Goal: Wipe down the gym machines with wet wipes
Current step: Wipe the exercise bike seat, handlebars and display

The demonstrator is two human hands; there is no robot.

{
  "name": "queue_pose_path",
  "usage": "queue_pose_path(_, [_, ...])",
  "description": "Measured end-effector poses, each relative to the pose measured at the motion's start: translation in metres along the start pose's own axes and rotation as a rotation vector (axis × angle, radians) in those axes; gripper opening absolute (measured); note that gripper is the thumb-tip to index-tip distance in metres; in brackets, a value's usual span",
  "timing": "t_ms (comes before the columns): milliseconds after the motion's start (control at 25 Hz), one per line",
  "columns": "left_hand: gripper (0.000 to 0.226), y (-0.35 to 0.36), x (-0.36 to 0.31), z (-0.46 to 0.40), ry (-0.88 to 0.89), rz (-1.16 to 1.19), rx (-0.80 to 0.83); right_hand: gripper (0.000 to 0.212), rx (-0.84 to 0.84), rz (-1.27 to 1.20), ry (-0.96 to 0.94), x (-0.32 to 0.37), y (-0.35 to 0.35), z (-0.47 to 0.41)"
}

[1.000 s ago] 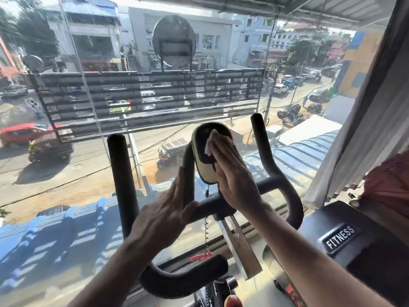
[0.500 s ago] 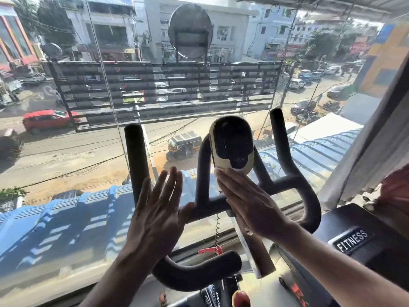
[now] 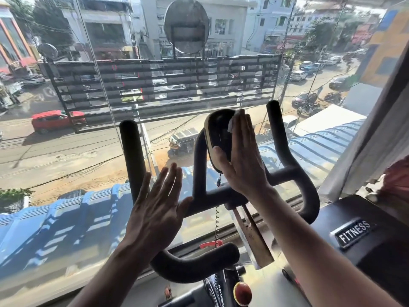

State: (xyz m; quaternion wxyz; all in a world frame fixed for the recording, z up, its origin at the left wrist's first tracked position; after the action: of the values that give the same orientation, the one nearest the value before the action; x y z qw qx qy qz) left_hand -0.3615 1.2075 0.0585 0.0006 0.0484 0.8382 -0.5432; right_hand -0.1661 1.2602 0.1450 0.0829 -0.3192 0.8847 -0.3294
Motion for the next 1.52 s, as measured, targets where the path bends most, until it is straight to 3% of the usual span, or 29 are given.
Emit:
queue_pose_path(160, [0.070, -0.004, -0.002, 0.002, 0.024, 0.014, -0.029, 0.081, 0.124, 0.108, -0.315, 0.020, 0.000, 0.010])
queue_pose_path(320, [0.073, -0.004, 0.000, 0.002, 0.026, 0.028, -0.037, 0.076, 0.025, -0.042, -0.074, -0.008, -0.004, 0.019])
queue_pose_path(400, [0.078, -0.008, 0.004, -0.002, 0.006, 0.058, -0.040, 0.077, 0.031, -0.007, -0.039, -0.004, -0.003, -0.007])
queue_pose_path(480, [0.082, -0.016, 0.012, -0.011, -0.015, 0.086, -0.054, 0.070, 0.144, 0.166, -0.208, 0.013, 0.000, -0.043])
queue_pose_path(600, [0.084, -0.027, 0.026, -0.024, -0.041, 0.132, -0.080, 0.039, 0.393, 0.431, -0.604, 0.048, 0.016, -0.064])
queue_pose_path(720, [0.081, -0.029, 0.026, -0.024, -0.027, 0.209, -0.076, 0.032, 0.598, 0.585, -0.746, 0.071, 0.039, -0.043])
queue_pose_path(840, [0.077, -0.027, 0.027, -0.020, -0.010, 0.275, -0.074, 0.028, 0.584, 0.475, -0.657, 0.085, 0.046, -0.024])
queue_pose_path(1000, [0.073, -0.023, 0.029, -0.017, 0.041, 0.327, -0.070, 0.042, 0.293, -0.051, -0.264, 0.087, 0.017, 0.013])
queue_pose_path(1080, [0.071, -0.020, 0.029, -0.016, 0.073, 0.330, -0.054, 0.037, 0.166, -0.174, -0.090, 0.091, 0.009, 0.042])
queue_pose_path(1320, [0.072, -0.021, -0.001, -0.004, 0.359, 0.336, 0.022, 0.026, -0.092, 0.020, 0.334, 0.061, -0.043, 0.117])
queue_pose_path(1520, [0.077, -0.017, -0.040, 0.015, 0.595, 0.302, 0.129, 0.005, 0.203, 0.061, 0.380, 0.047, -0.014, 0.135])
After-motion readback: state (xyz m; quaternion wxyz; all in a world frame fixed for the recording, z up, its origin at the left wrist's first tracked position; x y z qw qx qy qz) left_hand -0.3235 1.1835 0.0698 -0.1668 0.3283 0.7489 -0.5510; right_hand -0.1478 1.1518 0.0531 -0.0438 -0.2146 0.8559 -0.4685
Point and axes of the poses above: each hand's wrist, its own z-axis away from the middle knuckle, its own y-axis out of the palm, x = y × z, the point moved 8 cm from there along -z, towards the middle knuckle, and after that the axes turned 15 degrees about -y, right-handed, at the moved point
